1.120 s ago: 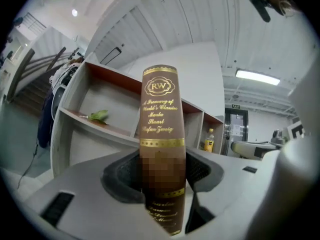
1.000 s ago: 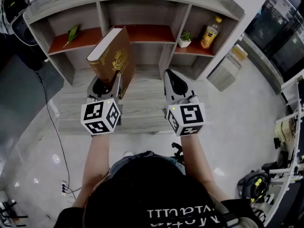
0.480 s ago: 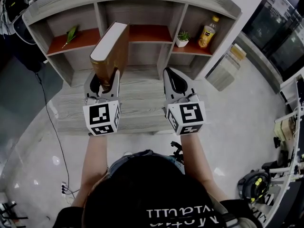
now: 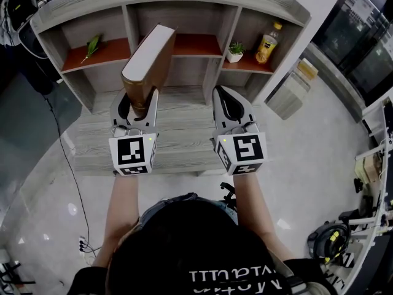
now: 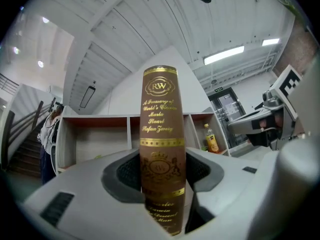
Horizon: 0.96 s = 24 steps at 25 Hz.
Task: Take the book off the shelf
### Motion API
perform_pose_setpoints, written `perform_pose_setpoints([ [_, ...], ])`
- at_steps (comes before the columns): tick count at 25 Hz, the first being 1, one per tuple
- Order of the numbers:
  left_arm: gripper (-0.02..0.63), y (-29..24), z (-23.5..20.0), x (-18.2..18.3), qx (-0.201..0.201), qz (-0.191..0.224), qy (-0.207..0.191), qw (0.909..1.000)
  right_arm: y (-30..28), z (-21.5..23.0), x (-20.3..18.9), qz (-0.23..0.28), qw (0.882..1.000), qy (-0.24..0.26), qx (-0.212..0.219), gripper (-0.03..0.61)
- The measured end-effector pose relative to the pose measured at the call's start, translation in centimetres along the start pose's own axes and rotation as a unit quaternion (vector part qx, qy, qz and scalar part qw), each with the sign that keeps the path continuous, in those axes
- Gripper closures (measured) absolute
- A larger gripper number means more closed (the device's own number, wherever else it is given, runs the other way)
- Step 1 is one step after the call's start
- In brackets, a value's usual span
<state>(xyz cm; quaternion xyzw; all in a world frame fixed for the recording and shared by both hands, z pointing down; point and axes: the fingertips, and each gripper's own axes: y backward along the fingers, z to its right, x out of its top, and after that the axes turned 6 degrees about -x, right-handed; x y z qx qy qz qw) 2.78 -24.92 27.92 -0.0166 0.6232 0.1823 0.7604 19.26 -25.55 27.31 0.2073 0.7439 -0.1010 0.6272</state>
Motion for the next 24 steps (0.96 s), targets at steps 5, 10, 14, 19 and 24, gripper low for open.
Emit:
perform_pose_setpoints([
  [5,0.391,0.0,0.2,0.7,-0.005,0.012,-0.006,0.9999,0.0,-0.1,0.2,0.002,1.000,0.001,0.001,0.563],
  [10,0.391,-0.1,0.4,1.1,-0.009,0.018,-0.010,0.9998,0.0,0.0,0.2,0.003,1.000,0.000,0.001,0.563],
  [14,0.391,0.0,0.3,0.8,-0.007,0.013,-0.007,0.9999,0.0,-0.1,0.2,0.003,1.000,0.001,0.001,0.563],
  [19,0.391,-0.1,0.4,1.1,-0.009,0.018,-0.008,0.9998,-0.1,-0.1,0.3,0.003,1.000,0.001,0.002,0.563],
  [24,0.390,-0.1,0.4,1.2,-0.008,0.019,-0.006,0.9998,-0.1,-0.1,0.3,0.002,1.000,0.001,0.003,0.563],
])
